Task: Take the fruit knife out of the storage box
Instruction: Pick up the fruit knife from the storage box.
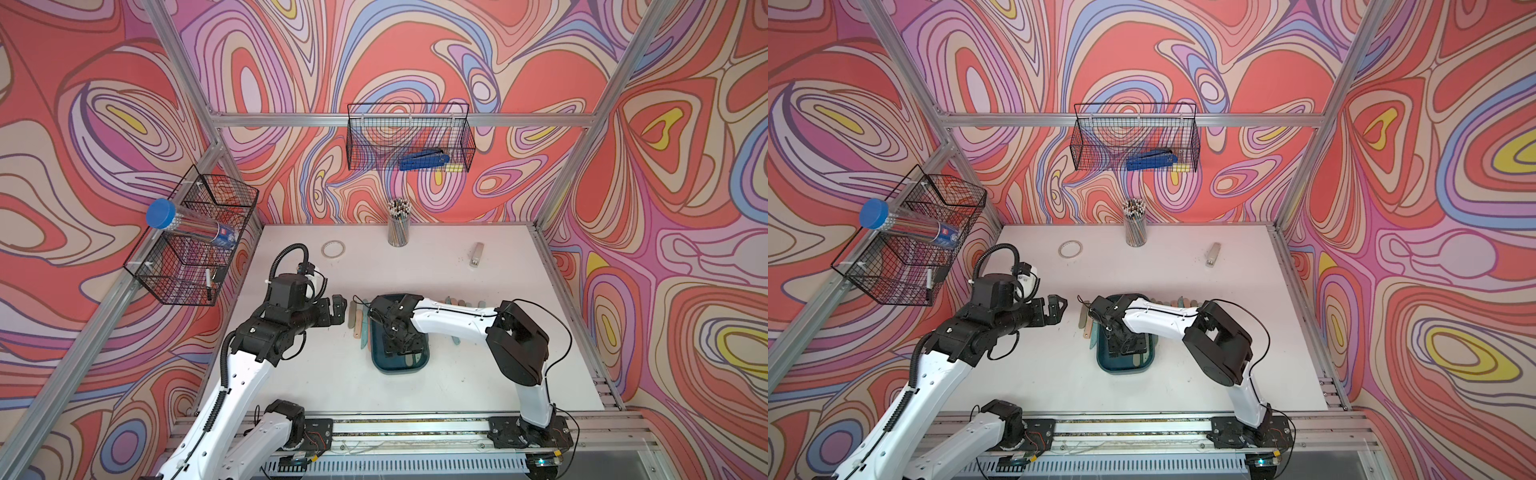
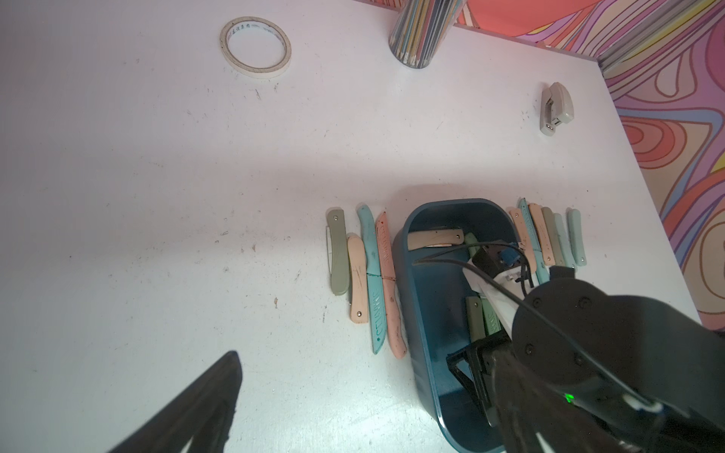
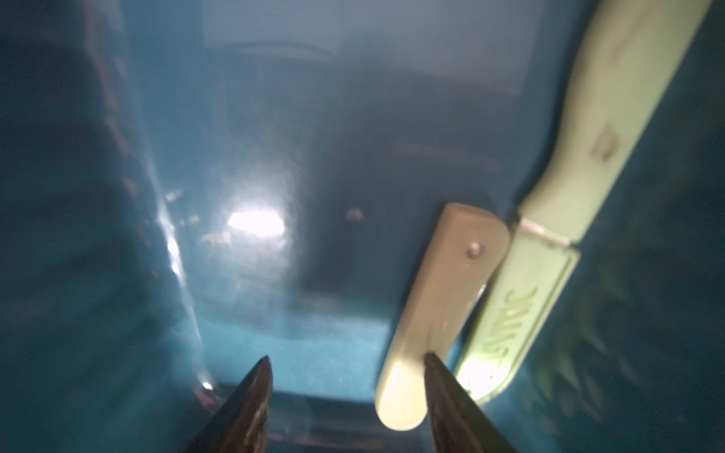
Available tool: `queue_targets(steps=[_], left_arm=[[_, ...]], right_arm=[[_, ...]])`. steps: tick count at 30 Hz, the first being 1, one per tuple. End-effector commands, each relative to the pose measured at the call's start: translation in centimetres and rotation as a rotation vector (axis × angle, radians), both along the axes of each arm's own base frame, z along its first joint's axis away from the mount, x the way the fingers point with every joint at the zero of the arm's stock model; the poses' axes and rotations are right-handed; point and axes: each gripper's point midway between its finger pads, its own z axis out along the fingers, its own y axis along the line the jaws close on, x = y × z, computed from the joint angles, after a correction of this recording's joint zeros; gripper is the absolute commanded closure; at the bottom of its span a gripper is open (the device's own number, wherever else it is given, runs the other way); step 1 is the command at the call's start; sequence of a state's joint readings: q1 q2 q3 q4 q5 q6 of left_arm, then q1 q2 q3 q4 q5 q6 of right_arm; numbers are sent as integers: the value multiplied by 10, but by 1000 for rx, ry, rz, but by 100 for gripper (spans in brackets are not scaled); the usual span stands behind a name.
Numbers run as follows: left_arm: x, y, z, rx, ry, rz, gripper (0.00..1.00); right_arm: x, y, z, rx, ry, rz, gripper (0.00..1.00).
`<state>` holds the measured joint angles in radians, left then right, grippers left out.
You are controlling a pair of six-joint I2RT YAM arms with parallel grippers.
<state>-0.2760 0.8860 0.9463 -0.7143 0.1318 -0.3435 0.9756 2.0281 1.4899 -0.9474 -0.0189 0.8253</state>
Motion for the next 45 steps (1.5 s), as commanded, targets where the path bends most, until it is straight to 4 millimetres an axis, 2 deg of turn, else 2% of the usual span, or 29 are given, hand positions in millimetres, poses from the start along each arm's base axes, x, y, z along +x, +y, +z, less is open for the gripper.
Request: queue_targets(steps=[1,5,13,22,29,35,40,45], left_arm=[[1,-2,-1,3,-4,-15,0],[0,-2,-1,4,-5,-13,0],[0,-3,-1,-1,-3,-19,0],[1,-3,-1,1,-3,-16,0],[1,-3,-2,4,0,-17,0],[1,-2,-2,2,-2,-16,0],[1,-2,-2,4,-2,-14,0],[1,-2,-2,4,-1,-15,0]], right_arm=[[25,12,-15,12,-68,17,37],[36,15,0,24,-120,16,36],[31,-10,13,-15,-157,-47,37],[34,-17,-9,-43,-114,-70,37],[36,-21,-23,-61,-71,-67,49],[33,-21,-30,-65,-52,-55,82],[35,-20,-25,-62,-68,-55,87],[44,-19,-4,-49,-119,-51,87]])
